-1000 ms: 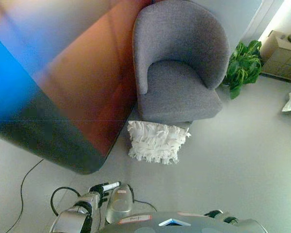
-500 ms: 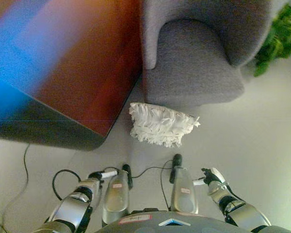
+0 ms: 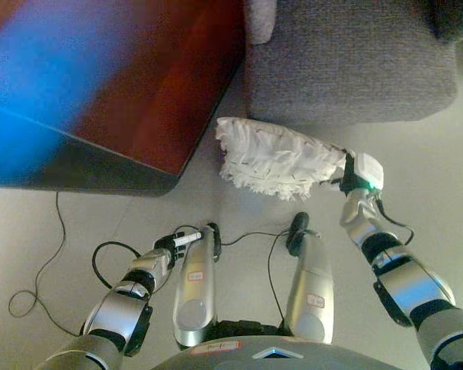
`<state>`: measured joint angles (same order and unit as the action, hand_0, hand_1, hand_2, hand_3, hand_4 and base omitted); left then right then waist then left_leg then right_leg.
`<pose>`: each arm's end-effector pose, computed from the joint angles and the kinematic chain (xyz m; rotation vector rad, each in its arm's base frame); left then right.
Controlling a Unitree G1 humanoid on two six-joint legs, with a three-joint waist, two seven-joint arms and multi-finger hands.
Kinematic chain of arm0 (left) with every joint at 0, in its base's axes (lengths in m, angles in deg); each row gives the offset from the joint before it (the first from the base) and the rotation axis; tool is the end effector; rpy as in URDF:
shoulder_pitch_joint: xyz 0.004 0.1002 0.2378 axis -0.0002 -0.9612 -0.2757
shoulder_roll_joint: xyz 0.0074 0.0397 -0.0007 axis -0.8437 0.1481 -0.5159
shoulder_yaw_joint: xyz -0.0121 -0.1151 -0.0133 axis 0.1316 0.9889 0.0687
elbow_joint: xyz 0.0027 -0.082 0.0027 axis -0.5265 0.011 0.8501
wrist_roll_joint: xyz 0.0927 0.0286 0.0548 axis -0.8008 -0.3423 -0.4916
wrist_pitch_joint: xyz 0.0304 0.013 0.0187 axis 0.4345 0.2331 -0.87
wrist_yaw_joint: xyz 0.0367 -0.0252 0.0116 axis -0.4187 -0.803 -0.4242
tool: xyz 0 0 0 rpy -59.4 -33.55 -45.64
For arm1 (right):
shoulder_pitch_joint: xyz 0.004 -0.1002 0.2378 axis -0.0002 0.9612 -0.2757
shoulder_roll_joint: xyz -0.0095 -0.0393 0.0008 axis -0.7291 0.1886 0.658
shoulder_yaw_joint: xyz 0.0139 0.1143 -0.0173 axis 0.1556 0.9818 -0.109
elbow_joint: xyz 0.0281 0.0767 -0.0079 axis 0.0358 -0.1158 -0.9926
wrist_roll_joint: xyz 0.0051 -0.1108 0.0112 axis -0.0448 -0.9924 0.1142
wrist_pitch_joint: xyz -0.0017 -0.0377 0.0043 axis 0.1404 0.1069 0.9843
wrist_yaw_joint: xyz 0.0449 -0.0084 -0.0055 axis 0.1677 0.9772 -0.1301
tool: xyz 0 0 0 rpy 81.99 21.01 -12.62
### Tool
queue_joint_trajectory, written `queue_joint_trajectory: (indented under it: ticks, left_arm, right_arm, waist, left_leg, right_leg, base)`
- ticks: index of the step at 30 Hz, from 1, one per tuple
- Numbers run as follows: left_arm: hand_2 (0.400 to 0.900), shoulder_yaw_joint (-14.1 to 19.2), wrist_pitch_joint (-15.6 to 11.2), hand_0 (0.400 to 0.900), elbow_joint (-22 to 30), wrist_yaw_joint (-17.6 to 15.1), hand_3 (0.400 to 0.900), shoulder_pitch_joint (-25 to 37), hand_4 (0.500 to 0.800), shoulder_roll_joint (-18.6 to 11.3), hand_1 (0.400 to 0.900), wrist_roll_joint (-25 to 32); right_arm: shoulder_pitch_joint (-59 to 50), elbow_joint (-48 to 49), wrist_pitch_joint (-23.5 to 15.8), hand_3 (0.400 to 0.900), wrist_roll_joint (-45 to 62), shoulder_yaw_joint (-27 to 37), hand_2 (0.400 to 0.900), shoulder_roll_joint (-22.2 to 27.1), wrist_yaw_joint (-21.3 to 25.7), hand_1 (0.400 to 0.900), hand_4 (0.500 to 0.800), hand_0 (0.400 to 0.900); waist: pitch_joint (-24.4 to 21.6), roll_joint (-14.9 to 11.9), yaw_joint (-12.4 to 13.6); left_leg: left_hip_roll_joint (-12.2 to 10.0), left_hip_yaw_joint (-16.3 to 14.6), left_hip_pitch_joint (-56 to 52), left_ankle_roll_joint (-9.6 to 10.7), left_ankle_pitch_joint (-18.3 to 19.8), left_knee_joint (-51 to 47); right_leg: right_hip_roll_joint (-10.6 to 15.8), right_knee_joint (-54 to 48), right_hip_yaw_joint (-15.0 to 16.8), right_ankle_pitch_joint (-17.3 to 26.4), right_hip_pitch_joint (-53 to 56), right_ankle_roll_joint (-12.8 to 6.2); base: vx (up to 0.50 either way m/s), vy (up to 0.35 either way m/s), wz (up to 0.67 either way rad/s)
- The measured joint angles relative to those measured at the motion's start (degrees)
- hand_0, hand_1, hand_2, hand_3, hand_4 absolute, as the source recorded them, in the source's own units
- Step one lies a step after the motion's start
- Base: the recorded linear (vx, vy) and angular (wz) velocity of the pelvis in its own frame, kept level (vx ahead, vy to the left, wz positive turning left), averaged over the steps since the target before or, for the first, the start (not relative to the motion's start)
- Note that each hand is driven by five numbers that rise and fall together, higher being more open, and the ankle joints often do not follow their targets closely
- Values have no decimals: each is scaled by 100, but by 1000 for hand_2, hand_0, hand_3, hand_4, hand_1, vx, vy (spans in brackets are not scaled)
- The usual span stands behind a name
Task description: Pick up the pillow and put it on the sofa.
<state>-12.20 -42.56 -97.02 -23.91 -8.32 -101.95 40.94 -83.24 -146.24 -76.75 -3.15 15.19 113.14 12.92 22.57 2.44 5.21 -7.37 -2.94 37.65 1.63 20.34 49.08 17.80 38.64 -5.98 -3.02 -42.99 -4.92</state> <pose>0.2278 0.2038 -0.0809 -0.0184 0.9983 0.1380 0.3182 -0.2331 0.0193 -1.1264 0.2896 -0.2906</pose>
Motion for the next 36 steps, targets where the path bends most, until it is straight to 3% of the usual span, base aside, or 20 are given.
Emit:
queue_joint_trajectory:
  ticks: [12, 28, 36]
  left_arm:
    - [900, 0, 16, 900, 204, 35, 900, 210, 800, 16, 900, 352]
    - [900, 1, 242, 900, 452, 96, 900, 630, 800, -68, 900, 1182]
    - [900, 126, 299, 900, 657, 113, 900, 800, 800, -235, 900, 1706]
  right_arm:
    - [-698, -55, 379, 900, 470, -212, 900, 320, -451, 900, 800, 900]
    - [-1859, -561, 661, 900, 461, -831, 900, 631, -1270, 900, 800, 900]
    - [-2496, -721, 765, 900, 454, -1217, 900, 784, -1510, 900, 800, 900]
  waist:
    - [65, 125, 127]
    - [100, 399, 166]
    - [87, 476, 287]
  left_leg:
    - [76, 27, 741, -185, 329, 918]
    - [151, 229, 2106, -137, 524, 2149]
    - [154, 512, 3114, -38, 602, 3036]
  right_leg:
    - [105, 673, 250, -44, -698, -64]
    - [97, 1901, 589, -233, -2065, -102]
    - [2, 2778, 720, -359, -3016, -50]
  base:
    - [-4, 33, 4]
    - [-31, 21, 5]
    - [-21, -13, 4]
